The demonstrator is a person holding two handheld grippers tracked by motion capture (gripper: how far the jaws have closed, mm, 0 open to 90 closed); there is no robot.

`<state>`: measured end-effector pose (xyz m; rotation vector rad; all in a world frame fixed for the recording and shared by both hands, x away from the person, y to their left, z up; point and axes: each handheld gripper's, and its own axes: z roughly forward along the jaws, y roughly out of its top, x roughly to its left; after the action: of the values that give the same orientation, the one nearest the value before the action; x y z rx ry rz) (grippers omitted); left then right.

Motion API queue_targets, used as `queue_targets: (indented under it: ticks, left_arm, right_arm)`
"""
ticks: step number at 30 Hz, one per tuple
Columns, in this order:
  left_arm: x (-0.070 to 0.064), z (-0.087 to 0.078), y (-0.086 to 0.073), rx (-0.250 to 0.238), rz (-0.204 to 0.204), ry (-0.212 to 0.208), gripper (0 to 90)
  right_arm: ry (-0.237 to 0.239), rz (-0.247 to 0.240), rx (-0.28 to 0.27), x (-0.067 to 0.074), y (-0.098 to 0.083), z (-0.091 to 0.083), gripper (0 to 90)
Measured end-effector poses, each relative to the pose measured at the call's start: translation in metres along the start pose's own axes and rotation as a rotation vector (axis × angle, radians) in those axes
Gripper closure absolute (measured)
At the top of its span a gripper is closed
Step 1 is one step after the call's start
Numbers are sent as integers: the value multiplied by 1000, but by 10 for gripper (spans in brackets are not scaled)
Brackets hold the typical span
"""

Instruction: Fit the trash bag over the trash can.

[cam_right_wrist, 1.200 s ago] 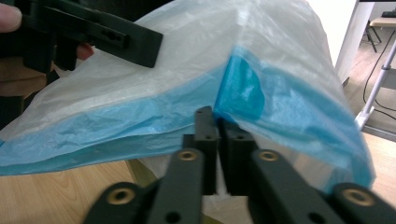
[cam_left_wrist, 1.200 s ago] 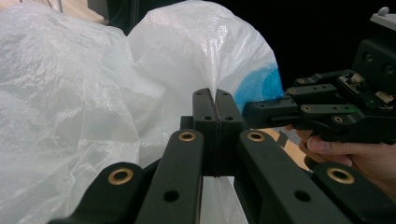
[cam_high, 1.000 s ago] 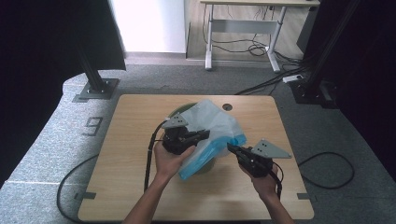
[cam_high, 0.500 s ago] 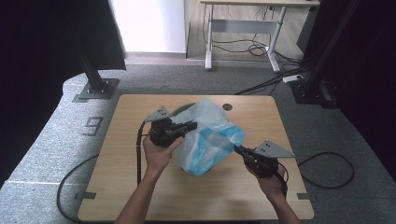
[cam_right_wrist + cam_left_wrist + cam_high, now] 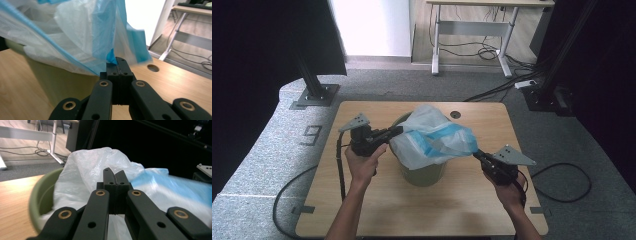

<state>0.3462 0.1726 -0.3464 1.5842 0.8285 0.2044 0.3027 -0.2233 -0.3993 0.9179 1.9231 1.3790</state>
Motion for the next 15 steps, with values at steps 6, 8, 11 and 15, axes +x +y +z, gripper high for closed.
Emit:
queue_targets:
  ticks: [6, 8, 11, 15]
  left_arm:
    - [10, -18, -13, -16, -25, -2, 899]
    - [10, -20, -16, -15, -26, -9, 900]
    - [9, -26, -23, -5, -24, -18, 899]
    - [5, -33, -34, 21, -14, -29, 899]
  right_arm:
    - [-8, 12, 6, -3, -5, -1, 886]
    - [2, 12, 15, -1, -8, -1, 887]
    - [21, 17, 19, 2, -11, -2, 886]
    - [61, 28, 21, 7, -17, -8, 887]
